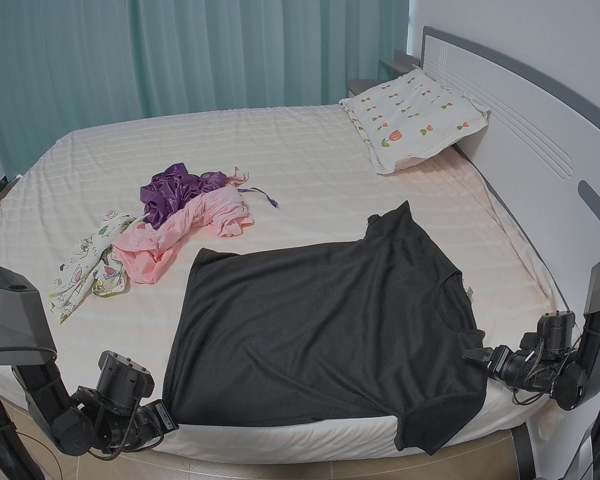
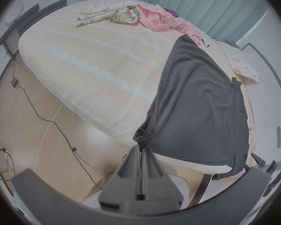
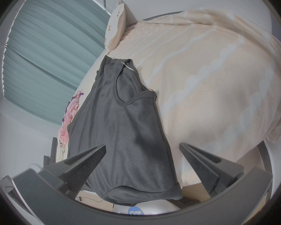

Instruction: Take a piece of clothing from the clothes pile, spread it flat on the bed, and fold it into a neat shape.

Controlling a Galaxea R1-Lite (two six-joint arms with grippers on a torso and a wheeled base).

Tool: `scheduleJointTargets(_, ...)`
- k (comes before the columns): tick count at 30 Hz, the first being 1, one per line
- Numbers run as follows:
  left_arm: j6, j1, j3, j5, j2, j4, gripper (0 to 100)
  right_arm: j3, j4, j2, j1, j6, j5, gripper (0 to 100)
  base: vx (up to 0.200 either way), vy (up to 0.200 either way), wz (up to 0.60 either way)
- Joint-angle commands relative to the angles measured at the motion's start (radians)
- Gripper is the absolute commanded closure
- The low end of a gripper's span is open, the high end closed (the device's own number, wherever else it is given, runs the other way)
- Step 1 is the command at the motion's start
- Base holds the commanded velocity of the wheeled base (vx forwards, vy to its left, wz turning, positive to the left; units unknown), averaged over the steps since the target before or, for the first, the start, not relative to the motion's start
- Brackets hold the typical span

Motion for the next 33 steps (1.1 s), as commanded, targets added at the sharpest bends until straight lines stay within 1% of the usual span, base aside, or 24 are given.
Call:
scheduleJointTargets(1, -0.001, 0.003, -0.005, 0.0, 0.005, -0.006, 100, 0.004, -0.027, 0.039, 0.01, 0.0, 0.006, 0, 0.0, 0.0, 0.0)
scheduleJointTargets(3, -0.004, 0.005, -0.008, 0.0, 0.005, -0.006, 100, 0.004, -0.034, 0.041, 0.013, -0.001, 0.009, 0, 0.0, 0.0, 0.0)
scheduleJointTargets(4, -0.004, 0.009, -0.01, 0.0, 0.003, -0.006, 100, 0.0, -0.034, 0.041, 0.015, -0.001, 0.01, 100, 0.0, 0.0, 0.0)
scheduleJointTargets(7, -0.006, 0.026, -0.014, 0.0, 0.0, -0.011, 100, -0.009, -0.037, 0.042, 0.033, -0.003, 0.013, 100, 0.0, 0.0, 0.0)
scheduleJointTargets(10, -0.006, 0.04, -0.016, 0.0, -0.002, -0.011, 100, -0.018, -0.041, 0.042, 0.035, -0.006, 0.015, 100, 0.0, 0.0, 0.0)
scheduleJointTargets(13, -0.007, 0.052, -0.025, -0.002, -0.002, -0.012, 100, -0.044, -0.044, 0.044, 0.027, -0.004, 0.015, 100, 0.0, 0.0, 0.0)
scheduleJointTargets(18, -0.014, 0.071, -0.041, -0.002, -0.002, -0.025, 100, -0.07, -0.099, 0.039, 0.013, 0.008, 0.013, 100, 0.0, 0.0, 0.0)
scheduleJointTargets(19, -0.015, 0.084, -0.042, -0.003, 0.0, -0.055, 100, -0.081, -0.146, 0.047, 0.012, 0.008, 0.012, 100, 0.0, 0.0, 0.0)
scheduleJointTargets(21, -0.017, 0.09, -0.039, -0.005, 0.005, -0.08, 100, -0.093, -0.163, 0.05, 0.012, 0.008, 0.013, 100, 0.0, 0.0, 0.0)
scheduleJointTargets(22, -0.035, 0.095, -0.038, -0.005, 0.012, -0.124, 100, -0.119, -0.176, 0.054, 0.012, 0.007, 0.013, 100, 0.0, 0.0, 0.0)
scheduleJointTargets(25, -0.083, 0.095, -0.034, 0.002, 0.034, -0.195, 100, -0.191, -0.165, 0.062, 0.021, 0.004, 0.013, 100, 0.0, 0.0, 0.0)
scheduleJointTargets(26, -0.084, 0.095, -0.034, 0.002, 0.037, -0.201, 100, -0.199, -0.163, 0.064, 0.023, 0.004, 0.013, 100, 0.0, 0.0, 0.0)
scheduleJointTargets(27, -0.093, 0.095, -0.03, 0.0, 0.052, -0.236, 100, -0.234, -0.151, 0.07, 0.03, 0.002, 0.015, 100, 0.0, 0.0, 0.0)
scheduleJointTargets(30, -0.095, 0.095, -0.028, -0.002, 0.074, -0.262, 100, -0.286, -0.133, 0.102, 0.053, 0.002, 0.015, 100, 0.0, 0.0, 0.0)
scheduleJointTargets(33, -0.103, 0.097, -0.034, -0.005, 0.087, -0.268, 100, -0.326, -0.131, 0.123, 0.056, 0.002, 0.015, 100, 0.0, 0.0, 0.0)
